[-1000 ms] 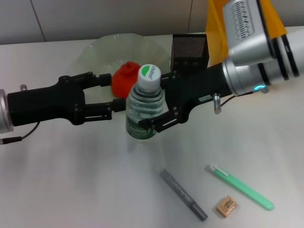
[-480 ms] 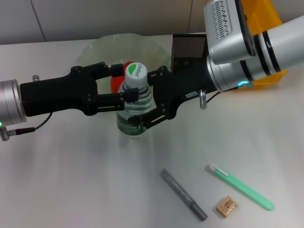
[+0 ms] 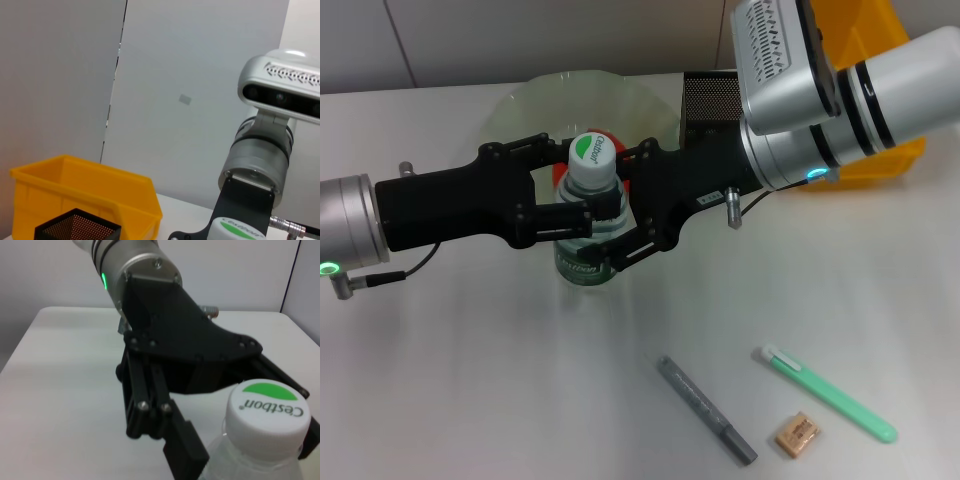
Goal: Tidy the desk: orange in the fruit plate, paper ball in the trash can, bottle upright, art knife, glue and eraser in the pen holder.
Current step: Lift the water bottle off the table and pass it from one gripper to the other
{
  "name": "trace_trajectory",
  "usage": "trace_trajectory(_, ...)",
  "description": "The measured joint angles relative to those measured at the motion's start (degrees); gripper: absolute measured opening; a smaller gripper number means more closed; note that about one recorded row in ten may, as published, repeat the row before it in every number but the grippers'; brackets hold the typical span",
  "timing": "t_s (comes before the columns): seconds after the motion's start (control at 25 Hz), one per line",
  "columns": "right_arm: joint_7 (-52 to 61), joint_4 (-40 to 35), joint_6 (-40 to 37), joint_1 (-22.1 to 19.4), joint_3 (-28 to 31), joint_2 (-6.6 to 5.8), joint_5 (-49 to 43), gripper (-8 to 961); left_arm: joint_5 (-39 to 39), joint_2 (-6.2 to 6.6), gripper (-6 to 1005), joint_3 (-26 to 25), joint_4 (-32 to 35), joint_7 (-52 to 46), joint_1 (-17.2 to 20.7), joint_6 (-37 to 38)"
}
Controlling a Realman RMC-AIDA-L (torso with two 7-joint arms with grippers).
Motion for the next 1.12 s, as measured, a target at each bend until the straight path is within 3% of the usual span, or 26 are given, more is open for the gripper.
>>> trace_trajectory(0.36,0.1,1.18,-0.02,0.61,0.0,-0.06,0.0,791,-1.51,0.03,855,-0.16,-1.1,1.29,-0.14,-0.06)
trace_trajectory(0.88,-0.11,1.27,-0.18,0.67,0.0,-0.08,0.76,792,-2.71,0.3,550,0.22,-3.28,1.98,-0.29,-0.85)
trace_trajectory(1.12,-0.14,1.26,-0.13,0.67,0.01,-0.07,0.83,792,-2.91,0.26,549,0.28,-3.23,2.13,-0.3,-0.96)
